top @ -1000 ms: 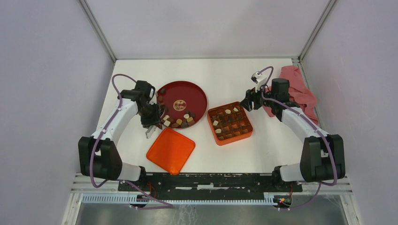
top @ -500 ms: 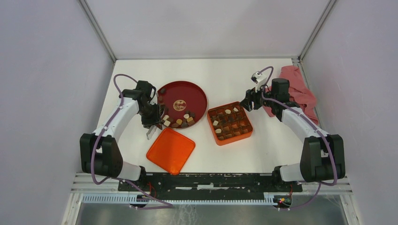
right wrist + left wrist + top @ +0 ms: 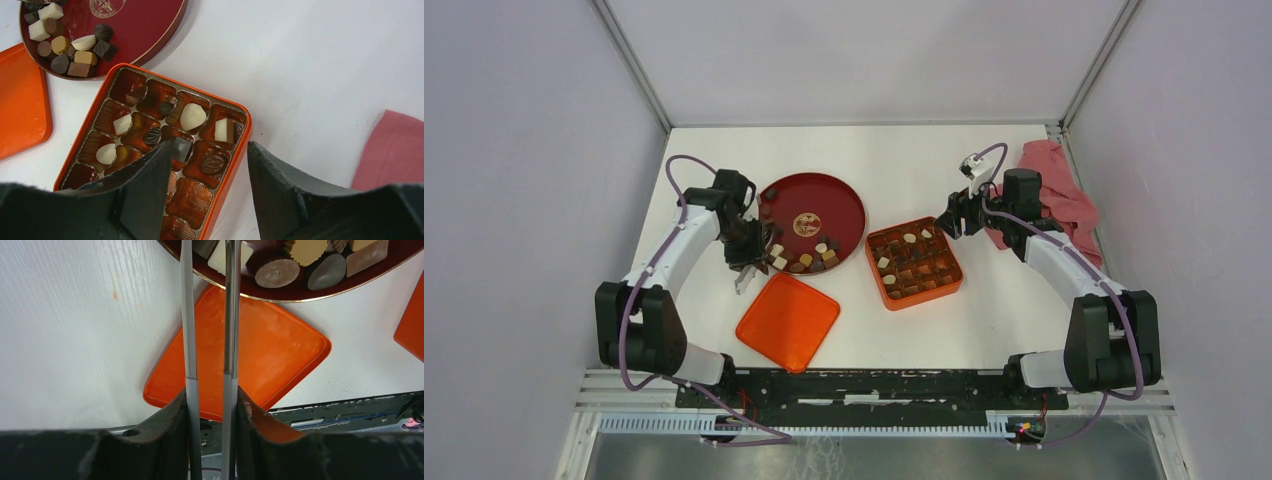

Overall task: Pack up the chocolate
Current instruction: Pick up the fake chocolate from the plate.

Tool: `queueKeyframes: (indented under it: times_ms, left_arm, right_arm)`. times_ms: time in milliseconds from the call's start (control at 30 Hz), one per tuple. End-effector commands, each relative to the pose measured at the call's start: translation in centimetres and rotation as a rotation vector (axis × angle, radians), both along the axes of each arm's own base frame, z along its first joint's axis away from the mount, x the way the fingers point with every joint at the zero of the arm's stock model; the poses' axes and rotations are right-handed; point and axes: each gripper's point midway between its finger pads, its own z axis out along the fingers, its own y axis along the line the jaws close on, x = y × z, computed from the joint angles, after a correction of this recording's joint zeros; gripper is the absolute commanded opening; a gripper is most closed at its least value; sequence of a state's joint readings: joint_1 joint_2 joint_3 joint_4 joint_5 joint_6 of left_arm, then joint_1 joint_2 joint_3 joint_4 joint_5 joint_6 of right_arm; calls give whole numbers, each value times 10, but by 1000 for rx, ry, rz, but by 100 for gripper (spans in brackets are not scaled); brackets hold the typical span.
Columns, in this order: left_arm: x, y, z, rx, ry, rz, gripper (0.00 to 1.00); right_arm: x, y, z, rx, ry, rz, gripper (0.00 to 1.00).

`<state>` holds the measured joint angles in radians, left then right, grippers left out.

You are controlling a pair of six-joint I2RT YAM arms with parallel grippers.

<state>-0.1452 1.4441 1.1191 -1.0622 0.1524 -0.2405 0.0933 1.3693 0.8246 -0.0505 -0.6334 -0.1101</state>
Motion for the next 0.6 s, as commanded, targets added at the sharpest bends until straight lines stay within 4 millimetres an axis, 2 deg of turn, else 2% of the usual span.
queueKeyframes:
  times_ms: [0, 367, 567]
  left_arm:
    - [16, 5, 20, 18, -78, -32, 2]
    - [11, -4, 37, -43, -133, -57, 2]
    - [10, -13, 46, -100, -184, -74, 2]
  right_arm:
    - [3, 2, 17, 18, -63, 13, 63]
    - [3, 3, 11, 21, -49, 26, 64]
    - [0, 7, 10, 39, -40, 52, 71]
